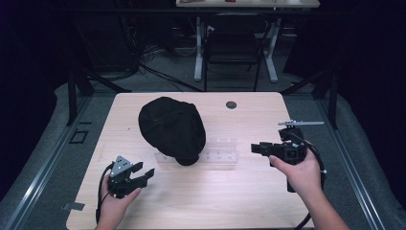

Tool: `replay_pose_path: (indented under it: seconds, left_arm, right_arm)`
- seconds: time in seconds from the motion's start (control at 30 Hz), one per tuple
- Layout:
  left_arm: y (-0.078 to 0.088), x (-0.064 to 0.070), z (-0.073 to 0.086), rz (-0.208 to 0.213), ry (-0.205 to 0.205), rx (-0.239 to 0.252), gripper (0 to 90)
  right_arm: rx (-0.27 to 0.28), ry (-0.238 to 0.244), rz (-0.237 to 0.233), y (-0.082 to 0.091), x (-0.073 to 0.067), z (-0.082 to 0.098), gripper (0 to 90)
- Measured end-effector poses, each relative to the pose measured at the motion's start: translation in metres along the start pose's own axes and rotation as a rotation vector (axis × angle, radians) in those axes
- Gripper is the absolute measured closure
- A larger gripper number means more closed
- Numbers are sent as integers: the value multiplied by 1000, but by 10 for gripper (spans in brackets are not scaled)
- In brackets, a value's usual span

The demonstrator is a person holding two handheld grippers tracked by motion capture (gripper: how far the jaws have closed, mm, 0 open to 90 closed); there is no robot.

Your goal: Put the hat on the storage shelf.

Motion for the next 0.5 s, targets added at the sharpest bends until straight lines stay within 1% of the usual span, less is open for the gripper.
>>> replay_pose_path:
  seconds: [0.03,0.07,0.2,0.23,0.27,0.33,0.37,0.4,0.43,0.47,0.5]
  left_arm:
    - [0,0,0,0,-1,1,452]
    - [0,1,0,2,0,6,455]
    - [0,3,0,10,-2,9,467]
    - [0,3,0,10,-2,9,474]
    - [0,4,-1,16,-3,9,475]
    - [0,5,-1,20,-3,12,477]
    - [0,6,-1,25,-1,12,477]
    - [0,8,-1,35,-2,7,476]
    - [0,8,-1,35,-2,7,476]
    - [0,10,-2,40,2,9,476]
    - [0,11,-2,43,3,12,476]
  right_arm:
    - [11,10,11,-3,2,4,571]
    - [7,11,19,-7,4,10,571]
    - [18,23,51,-13,9,20,563]
    - [30,25,60,-15,11,22,560]
    - [40,24,60,-16,13,25,559]
    - [45,26,64,-18,15,28,559]
    - [53,24,74,-24,20,35,555]
    - [60,19,72,-27,22,39,552]
    - [60,19,72,-27,22,39,552]
    - [73,12,78,-35,29,47,544]
    - [73,12,78,-35,29,47,544]
Point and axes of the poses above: each handheld gripper's, and its own axes: y roughly backward along the jaws, z roughly out of its underside, x roughly to its right, the point moved 9 cm from there along -y, roughly forward along the jaws, and after that the axes turned 13 degrees about -x, right-handed, at the moved point
